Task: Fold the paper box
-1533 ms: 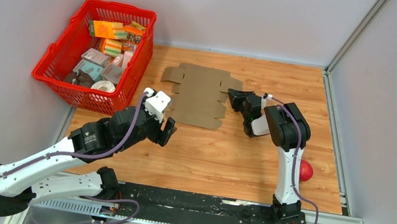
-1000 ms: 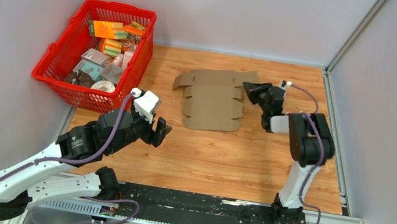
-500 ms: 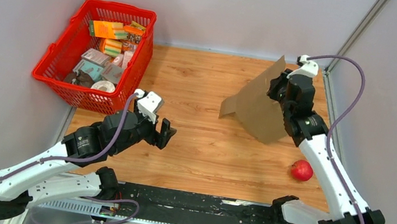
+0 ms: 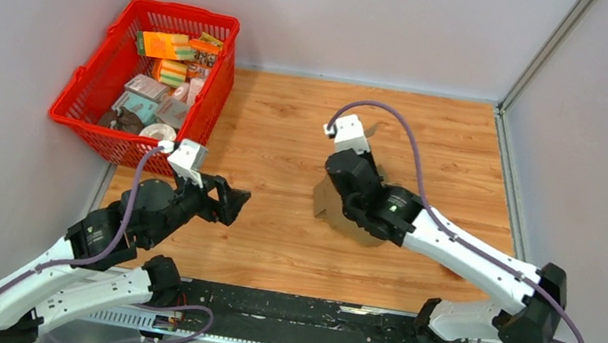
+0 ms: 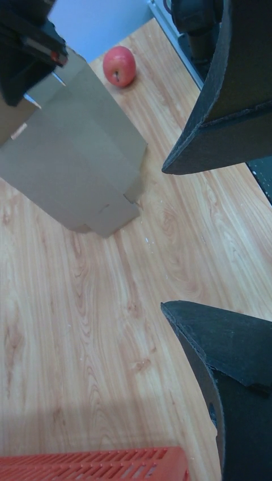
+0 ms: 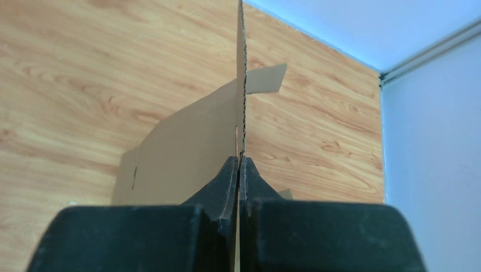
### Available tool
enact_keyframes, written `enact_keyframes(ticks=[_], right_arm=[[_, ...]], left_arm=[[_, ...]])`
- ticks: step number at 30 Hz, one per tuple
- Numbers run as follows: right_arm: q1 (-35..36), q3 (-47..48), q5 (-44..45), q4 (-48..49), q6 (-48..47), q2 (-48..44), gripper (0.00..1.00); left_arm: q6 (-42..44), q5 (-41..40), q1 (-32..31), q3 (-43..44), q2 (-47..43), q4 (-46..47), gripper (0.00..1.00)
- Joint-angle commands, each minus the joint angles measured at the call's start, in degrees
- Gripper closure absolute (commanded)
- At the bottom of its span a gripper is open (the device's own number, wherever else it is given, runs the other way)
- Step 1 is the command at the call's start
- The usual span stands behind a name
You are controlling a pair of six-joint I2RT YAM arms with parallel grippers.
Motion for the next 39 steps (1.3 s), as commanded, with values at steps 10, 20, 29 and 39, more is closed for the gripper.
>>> enact_keyframes(ticks=[10,20,29,39], right_arm=[[-3.6,3.1,8.3,9.6,-20.8,-14.0,1.0],[4.6,-1.8,19.8,15.1,-27.6,-2.5,0.99],[12.3,13.2,3.2,-9.5,10.0,13.2,0.82],[6.6,0.7,-50.2,4.5,13.8,-2.4,0.16]], left_arm=[[-2.7,-1.3,0.5,0.4,-1.4,-0.2,0.11],[-4.1,-2.5,3.0,0.1,3.7,-5.2,0.09],[-9.9,-0.8,10.5,-5.4,0.5,-7.7,0.09],[-10.8,8.7,19.6,-6.9,-1.4,-7.4,0.05]])
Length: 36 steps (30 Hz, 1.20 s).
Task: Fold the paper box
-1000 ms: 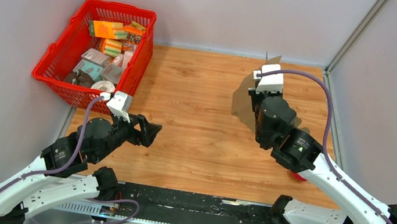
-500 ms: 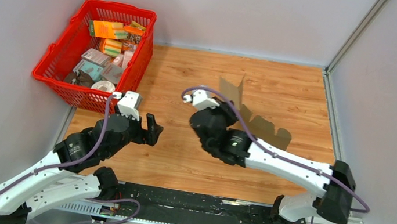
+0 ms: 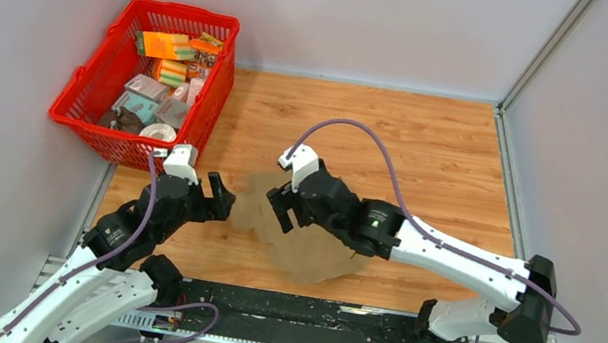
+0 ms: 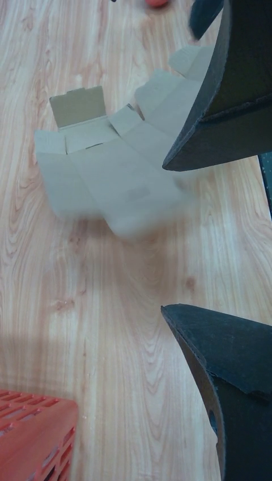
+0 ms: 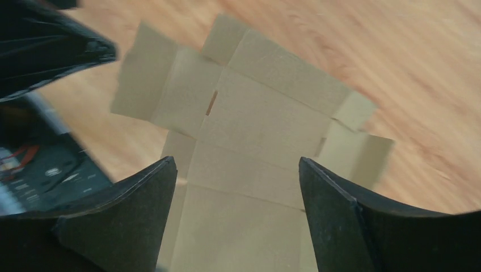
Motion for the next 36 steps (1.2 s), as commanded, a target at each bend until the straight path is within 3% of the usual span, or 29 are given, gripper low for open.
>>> enact_keyframes(ticks=[1,4,9,14,15,19,23,30,36], right_arm=[[-4.8,-1.8,-26.0,4.8,4.1,-7.0,0.15],[-12.2,-3.9,-35.0,4.3,6.3,-11.2,0.14],[-24.0,-13.4,-40.1,7.6,11.5,-11.7,0.13],[-25.0,-18.4,-45.5,15.4,14.7,-4.5,0.28],[-25.0,-19.6,-45.1,18.4,15.0,-3.0,0.29],[-25.6,-20.5,-36.9,20.6,17.3,5.8,0.56],[-28.2,-23.3,-31.0,22.1,18.3,7.6,0.73],[-34.8,-33.1,-20.9,26.0,21.8,4.2,0.75],[-35.6,-40.6,-14.2,27.3,24.9,-2.8,0.73]], left_arm=[[-1.4,5.9,3.0,0.6,-0.4,2.0,0.05],[-2.2,10.4,5.1,0.0,0.2,4.7,0.05],[1.5,18.1,6.6,-0.7,7.5,8.7,0.05],[4.7,19.5,6.7,2.2,20.1,9.5,0.11],[4.8,21.0,6.7,1.8,21.1,11.4,0.11],[5.9,17.5,6.7,1.9,26.5,12.1,0.17],[7.6,14.9,6.9,3.1,30.6,11.3,0.17],[8.2,15.0,7.0,3.2,35.6,16.1,0.17],[8.6,15.6,7.3,5.4,40.9,19.6,0.17]])
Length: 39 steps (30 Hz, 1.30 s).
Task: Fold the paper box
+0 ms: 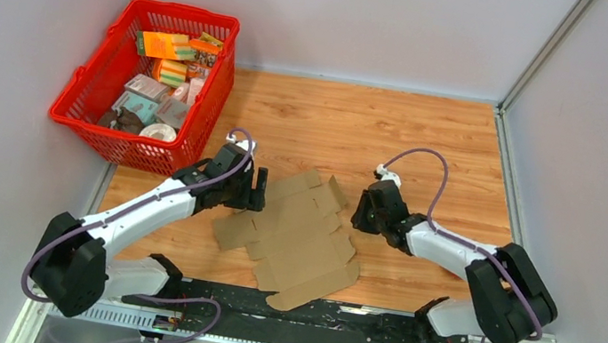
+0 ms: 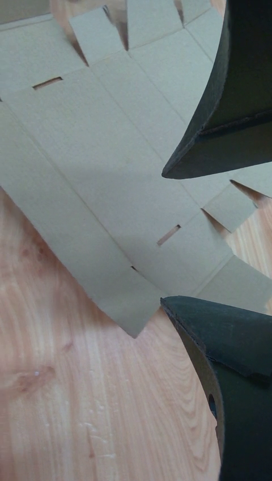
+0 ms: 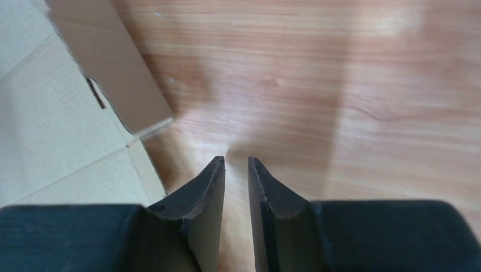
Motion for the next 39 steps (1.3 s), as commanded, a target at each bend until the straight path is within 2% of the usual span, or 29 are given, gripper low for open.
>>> enact_keyframes(ticks=[1,3,4,6,7,10,12,16,17,18,20,21,26,27,31,35,36,39], right_arm=[[-0.1,-4.2,7.5,2.8,2.4,-7.6,0.71],[-0.2,-4.2,5.0,2.4,0.2,-10.0,0.66],[-0.1,-3.5,2.8,2.5,-4.2,-12.2,0.54],[0.0,-1.9,-2.2,2.4,-8.5,-13.3,0.43],[-0.2,0.6,-4.9,2.0,-9.8,-13.4,0.34],[-0.2,5.7,-7.0,1.2,-13.6,-9.4,0.28],[-0.2,12.1,-10.2,0.9,-14.6,-3.1,0.25],[-0.2,27.4,-13.2,-7.2,-20.3,11.5,0.21],[-0.2,34.4,-13.1,-10.2,-22.9,14.4,0.22],[-0.2,38.0,-15.0,-15.6,-24.3,20.0,0.26],[-0.4,44.1,-16.8,-20.0,-26.0,24.0,0.27],[-0.5,45.6,-19.3,-21.2,-27.0,26.8,0.31],[-0.6,46.3,-25.4,-21.8,-28.8,29.8,0.41],[-0.7,46.0,-26.3,-21.5,-28.3,30.0,0.49],[-1.2,45.8,-28.1,-20.3,-26.4,31.7,0.68],[-2.2,42.4,-24.3,-16.7,-23.9,29.2,0.91],[-2.1,41.9,-20.8,-16.8,-23.6,28.2,0.98],[-2.4,38.1,-12.8,-16.5,-23.1,23.6,1.0]], left_arm=[[1.5,-0.3,0.5,4.7,4.4,4.5,0.17],[2.2,-1.1,0.7,5.4,5.0,4.0,0.17],[2.3,-1.4,0.7,5.4,4.8,3.9,0.17],[2.7,-1.8,1.1,4.6,3.9,3.8,0.15],[2.7,-1.9,1.2,4.0,2.5,3.6,0.14],[2.4,-2.1,1.6,1.1,-1.6,3.4,0.12],[1.4,-1.3,1.6,-1.6,-4.3,3.6,0.11],[-0.1,2.8,1.6,-4.8,-11.4,4.5,0.11],[-0.4,3.7,1.6,-5.4,-12.2,4.2,0.12],[-0.4,3.7,1.6,-5.5,-13.4,3.9,0.12],[0.0,4.8,1.6,-5.9,-14.3,2.9,0.12],[0.2,4.7,1.7,-5.9,-14.9,2.5,0.12],[1.6,5.5,1.6,-5.5,-14.8,1.7,0.12],[1.7,5.9,1.6,-5.5,-14.3,2.0,0.12],[1.7,6.6,1.6,-5.1,-12.1,3.0,0.13],[2.1,6.1,1.6,-3.1,-10.1,3.0,0.14],[2.3,5.8,1.6,-2.7,-9.4,3.0,0.14],[3.4,5.3,1.7,-0.2,-6.7,2.9,0.14]])
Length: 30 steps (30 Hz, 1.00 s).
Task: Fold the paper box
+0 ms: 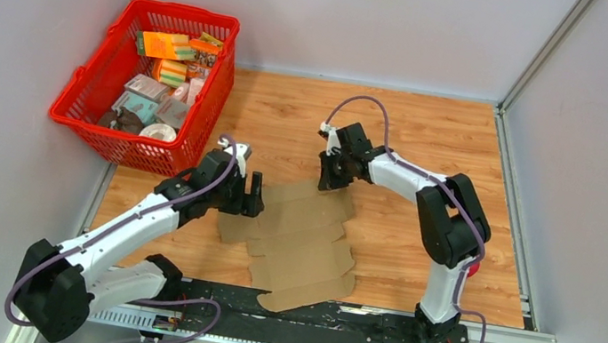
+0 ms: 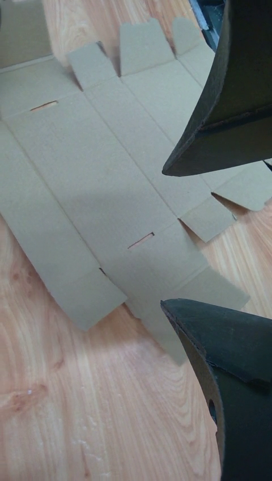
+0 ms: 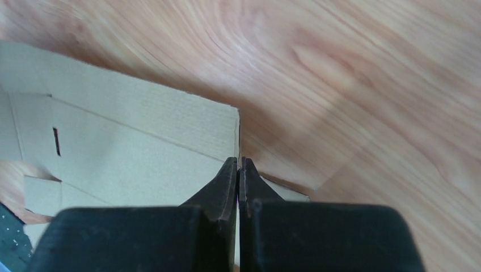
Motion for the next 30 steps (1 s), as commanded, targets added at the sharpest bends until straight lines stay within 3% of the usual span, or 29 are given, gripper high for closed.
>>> enact_keyframes(ticks=[1,11,16,24,30], right_arm=[[-1.1,-4.2,10.2,2.0,2.0,-7.9,1.0],[-4.1,-11.3,10.0,4.0,3.7,-12.7,1.0],[-6.4,-12.5,8.7,5.5,5.3,-13.7,1.0],[-6.4,-12.2,7.4,6.7,6.5,-13.1,1.0],[-5.6,-11.6,11.9,6.3,12.1,-13.2,1.0]], left_arm=[[3.0,-0.4,0.3,5.8,3.7,0.4,0.14],[6.8,2.7,2.4,19.1,25.4,2.7,0.2],[7.0,6.8,3.3,21.7,31.6,4.3,0.23],[4.9,11.1,3.2,22.7,37.4,7.3,0.45],[3.0,10.0,1.8,24.8,38.9,7.7,0.68]])
